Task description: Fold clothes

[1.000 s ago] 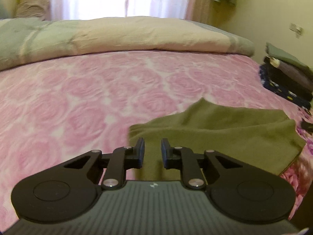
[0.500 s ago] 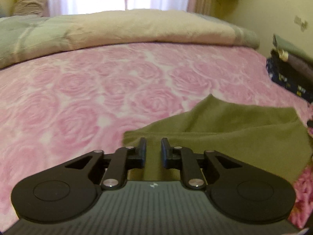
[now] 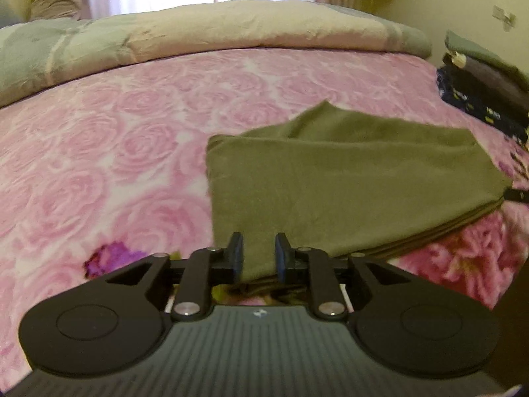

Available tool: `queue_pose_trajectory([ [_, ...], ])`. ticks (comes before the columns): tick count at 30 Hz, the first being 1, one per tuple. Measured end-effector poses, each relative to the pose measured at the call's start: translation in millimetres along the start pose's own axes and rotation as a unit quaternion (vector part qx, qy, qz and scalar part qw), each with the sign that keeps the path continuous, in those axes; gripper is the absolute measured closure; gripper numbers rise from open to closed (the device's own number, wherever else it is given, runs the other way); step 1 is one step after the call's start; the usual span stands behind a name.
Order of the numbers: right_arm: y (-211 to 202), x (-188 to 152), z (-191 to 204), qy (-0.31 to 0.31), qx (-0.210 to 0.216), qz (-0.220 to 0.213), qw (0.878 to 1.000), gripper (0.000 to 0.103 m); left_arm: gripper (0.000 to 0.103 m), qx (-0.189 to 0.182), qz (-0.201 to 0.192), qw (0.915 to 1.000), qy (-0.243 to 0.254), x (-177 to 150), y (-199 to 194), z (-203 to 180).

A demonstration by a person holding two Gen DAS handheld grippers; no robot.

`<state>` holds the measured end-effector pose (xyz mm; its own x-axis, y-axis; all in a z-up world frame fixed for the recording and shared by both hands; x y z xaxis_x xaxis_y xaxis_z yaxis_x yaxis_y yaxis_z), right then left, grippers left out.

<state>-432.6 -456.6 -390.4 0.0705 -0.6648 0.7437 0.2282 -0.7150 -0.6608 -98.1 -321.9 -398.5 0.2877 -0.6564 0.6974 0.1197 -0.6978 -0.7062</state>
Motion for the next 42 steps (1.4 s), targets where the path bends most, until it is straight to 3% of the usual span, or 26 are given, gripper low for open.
queue_pose_trajectory([
  [6, -36, -32, 6, 0.005, 0.013, 0.030, 0.999, 0.099, 0.083, 0.005, 0.015, 0.9996, -0.022, -12, -32, -16],
  [11, -67, -45, 14, 0.006, 0.027, 0.030, 0.999, 0.099, 0.075, 0.016, 0.015, 0.9995, -0.022, -20, -61, -28],
  [22, -130, -35, 35, -0.020, 0.052, -0.013, 0.998, 0.099, 0.068, 0.020, -0.010, 0.9996, -0.018, -22, -111, -55],
  [27, -140, -41, 37, -0.034, 0.024, -0.007, 0.999, 0.099, 0.063, 0.023, -0.023, 0.9994, -0.013, -22, -129, -59],
  [33, -154, -43, 35, -0.023, 0.021, -0.014, 0.999, 0.099, 0.062, 0.022, -0.029, 0.9992, -0.012, -27, -143, -60],
  [38, -176, -37, 37, -0.012, 0.055, -0.048, 0.997, 0.103, 0.062, 0.022, -0.034, 0.9991, -0.012, -30, -152, -60],
  [42, -176, -37, 40, -0.031, 0.038, -0.038, 0.998, 0.103, 0.062, 0.023, -0.036, 0.9990, -0.013, -31, -155, -59],
])
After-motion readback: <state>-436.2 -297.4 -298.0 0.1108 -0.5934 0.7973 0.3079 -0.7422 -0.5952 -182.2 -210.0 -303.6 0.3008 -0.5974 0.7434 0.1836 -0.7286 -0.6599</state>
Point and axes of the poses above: each gripper's, at about its wrist camera, not at the fingertips, and y roughly the way its jaws point, z to its left, x to its top, the point moved 9 cm from there along y, roughly the way its jaws point, and after that the axes turned 6 degrees about -x, right-handed, at the moved point
